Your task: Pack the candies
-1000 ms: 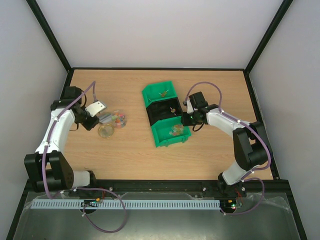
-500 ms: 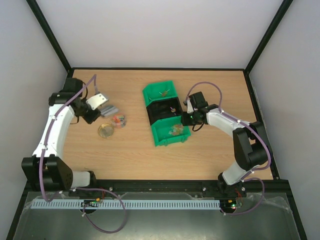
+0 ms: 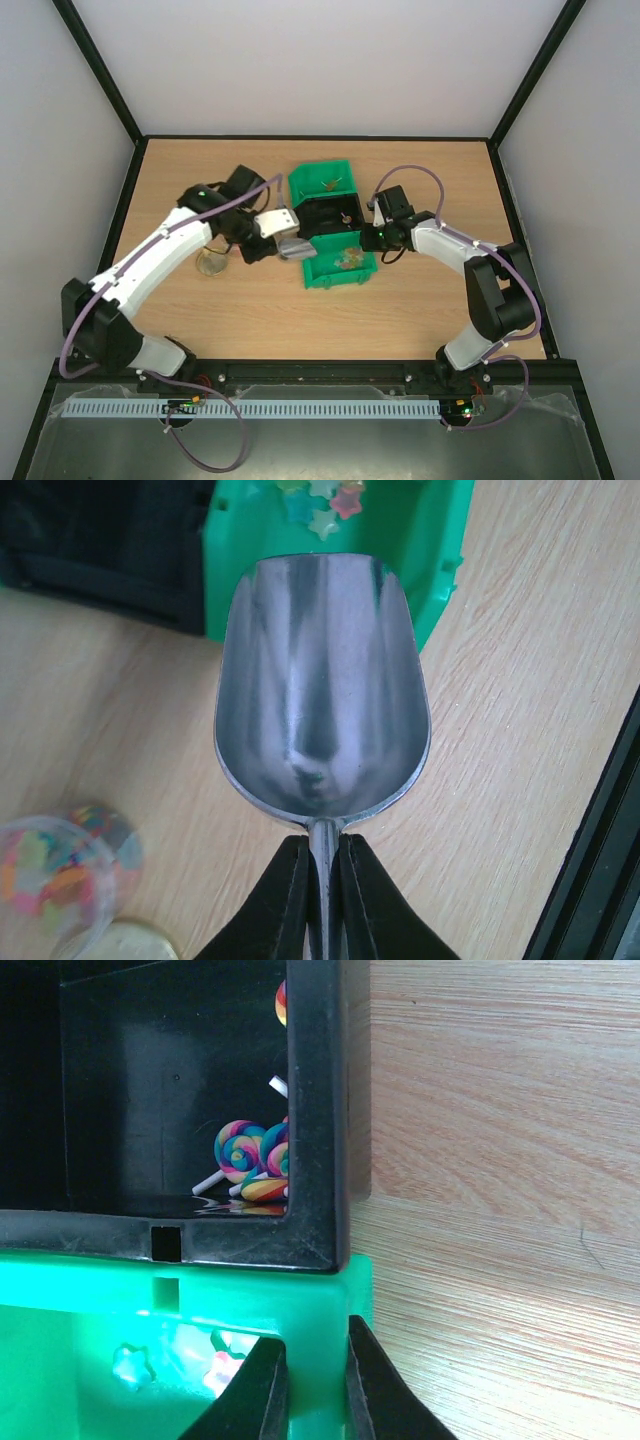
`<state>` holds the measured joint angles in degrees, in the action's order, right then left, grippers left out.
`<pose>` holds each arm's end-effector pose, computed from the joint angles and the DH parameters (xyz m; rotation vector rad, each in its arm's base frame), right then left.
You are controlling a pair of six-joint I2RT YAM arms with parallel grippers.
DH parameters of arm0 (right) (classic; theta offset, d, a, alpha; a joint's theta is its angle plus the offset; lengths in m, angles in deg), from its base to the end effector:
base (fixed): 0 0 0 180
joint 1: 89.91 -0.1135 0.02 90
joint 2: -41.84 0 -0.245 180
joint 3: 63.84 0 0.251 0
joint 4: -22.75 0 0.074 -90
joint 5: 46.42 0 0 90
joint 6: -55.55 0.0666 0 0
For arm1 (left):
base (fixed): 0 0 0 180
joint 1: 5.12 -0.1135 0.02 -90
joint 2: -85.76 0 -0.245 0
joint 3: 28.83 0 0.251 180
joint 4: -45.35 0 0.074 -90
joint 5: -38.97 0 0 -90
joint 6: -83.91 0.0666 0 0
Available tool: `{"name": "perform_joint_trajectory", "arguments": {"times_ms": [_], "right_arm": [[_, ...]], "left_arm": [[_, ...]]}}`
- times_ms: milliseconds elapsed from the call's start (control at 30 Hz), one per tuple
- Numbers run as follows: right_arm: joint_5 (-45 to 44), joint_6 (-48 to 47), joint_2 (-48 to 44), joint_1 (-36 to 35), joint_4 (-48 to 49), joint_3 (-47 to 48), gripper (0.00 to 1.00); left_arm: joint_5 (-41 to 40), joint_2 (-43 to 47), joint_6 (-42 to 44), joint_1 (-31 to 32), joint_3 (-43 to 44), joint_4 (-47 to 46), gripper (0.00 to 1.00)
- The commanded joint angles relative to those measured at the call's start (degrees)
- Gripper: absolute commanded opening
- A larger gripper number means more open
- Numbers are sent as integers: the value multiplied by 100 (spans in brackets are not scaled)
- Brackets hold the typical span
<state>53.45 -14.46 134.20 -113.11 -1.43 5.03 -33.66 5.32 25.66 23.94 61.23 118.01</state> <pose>0.3212 0.1501 0.1550 -0.1511 2.4569 0.5481 0.2431 -0.1578 0.2744 1.4192 2.2275 -0.3882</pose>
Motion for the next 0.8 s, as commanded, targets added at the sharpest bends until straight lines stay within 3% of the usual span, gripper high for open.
{"name": "perform_joint_trajectory", "arguments": {"times_ms": [0, 333, 767], "right_arm": [[-115, 203, -165, -150, 196, -17, 1], [-361, 277, -296, -333, 172, -144, 1], [-189, 260, -367, -369, 163, -238, 1]], "left_arm": [[-371, -385, -608, 520, 81, -218, 2], [-786, -1269, -1002, 1257, 120, -615, 2], [-1107, -2210, -1433, 1335, 102, -885, 2]]}}
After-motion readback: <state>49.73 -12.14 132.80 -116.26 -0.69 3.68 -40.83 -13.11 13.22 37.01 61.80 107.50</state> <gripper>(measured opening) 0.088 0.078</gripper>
